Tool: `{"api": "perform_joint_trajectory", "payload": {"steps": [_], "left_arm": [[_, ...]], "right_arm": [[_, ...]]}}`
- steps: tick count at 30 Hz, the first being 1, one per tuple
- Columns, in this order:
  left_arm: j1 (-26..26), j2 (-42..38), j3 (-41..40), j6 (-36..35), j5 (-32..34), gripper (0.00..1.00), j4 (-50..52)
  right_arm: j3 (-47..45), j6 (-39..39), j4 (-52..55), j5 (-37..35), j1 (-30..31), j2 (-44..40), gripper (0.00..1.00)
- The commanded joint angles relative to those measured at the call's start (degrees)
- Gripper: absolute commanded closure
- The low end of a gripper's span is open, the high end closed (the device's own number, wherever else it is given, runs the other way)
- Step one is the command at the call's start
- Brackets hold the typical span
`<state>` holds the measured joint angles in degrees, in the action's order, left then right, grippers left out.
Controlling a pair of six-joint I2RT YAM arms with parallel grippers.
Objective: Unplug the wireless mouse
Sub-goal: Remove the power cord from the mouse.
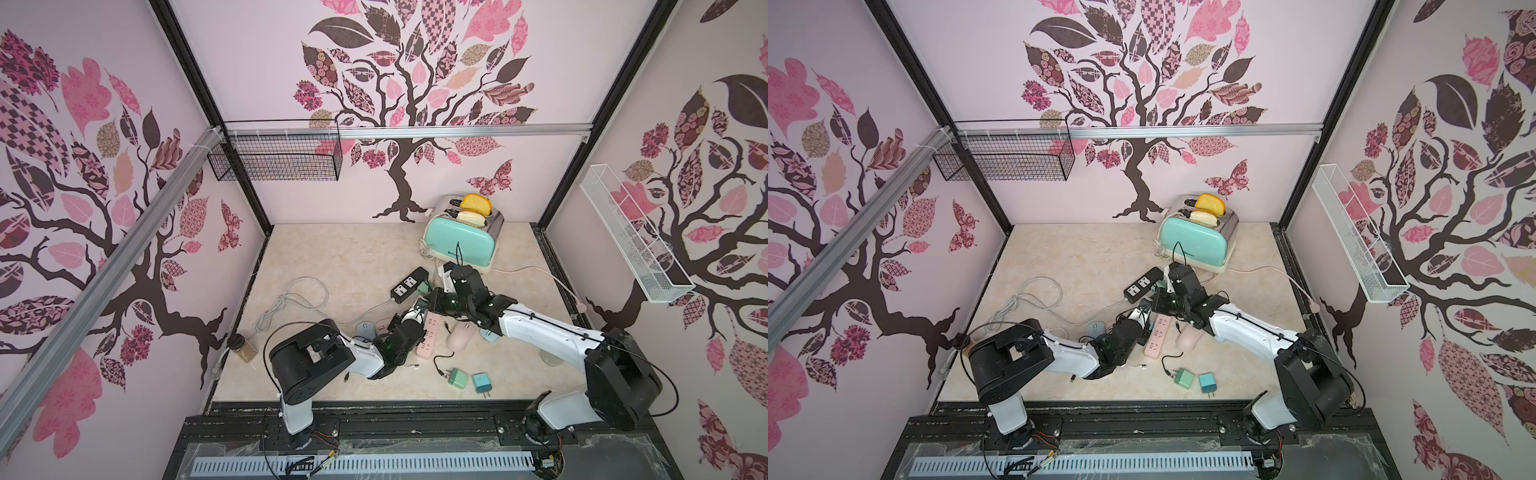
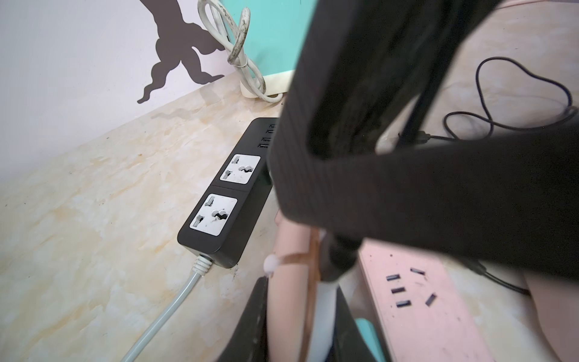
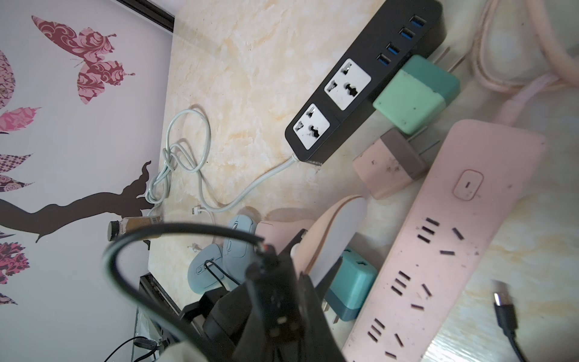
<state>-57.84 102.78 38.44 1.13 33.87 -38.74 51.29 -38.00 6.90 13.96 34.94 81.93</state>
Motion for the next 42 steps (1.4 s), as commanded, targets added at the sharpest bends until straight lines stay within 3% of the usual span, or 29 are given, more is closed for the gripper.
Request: {"api": "perform_joint_trajectory", "payload": {"steps": [1, 4, 8, 11, 16, 22, 28, 33, 38, 42], "left_arm": [[-1.2, -4.4, 0.6, -0.2, -3.1, 1.0, 2.1], [-1.0, -8.4, 2.9, 2.0, -11.0, 1.0, 11.4], [0.5, -12.3, 5.9, 5.3, -25.4, 1.0, 21.2], [3.6, -14.0, 6.9, 9.8, -37.1, 1.0, 25.1], [7.0, -14.2, 4.9, 17.3, -51.5, 1.0, 23.4], [12.4, -10.8, 1.4, 26.8, -69.6, 1.0, 13.2], [13.4, -9.5, 1.3, 30.1, -75.1, 1.0, 9.8], [15.5, -6.8, -0.7, 37.3, -79.5, 1.0, -0.2], [15.5, -6.7, -0.4, 36.5, -80.6, 1.0, 1.2], [15.5, -5.7, -0.5, 37.2, -82.7, 1.0, -0.8]], "right_arm": [[2.1, -0.8, 0.5, -1.1, -1.1, -1.8, 0.98], [1.5, -0.5, 1.0, -0.2, -2.9, -3.4, 0.86], [0.1, 1.8, 0.2, 4.0, -6.3, -6.7, 0.46], [-0.7, 4.1, 0.3, 6.0, -7.6, -9.1, 0.34], [-3.7, 6.0, -0.6, 7.8, -9.3, -12.7, 0.33], [-8.6, 8.2, -6.4, 18.0, -12.1, -16.1, 0.38], [-7.3, 10.5, -5.6, 25.5, -10.9, -10.6, 0.54], [-6.3, 12.9, -4.0, 25.0, -8.5, -8.2, 0.55], [-6.5, 11.5, -6.3, 28.5, -8.4, -7.5, 0.56], [-6.2, 11.4, -7.0, 31.6, -8.4, -5.8, 0.63]]}}
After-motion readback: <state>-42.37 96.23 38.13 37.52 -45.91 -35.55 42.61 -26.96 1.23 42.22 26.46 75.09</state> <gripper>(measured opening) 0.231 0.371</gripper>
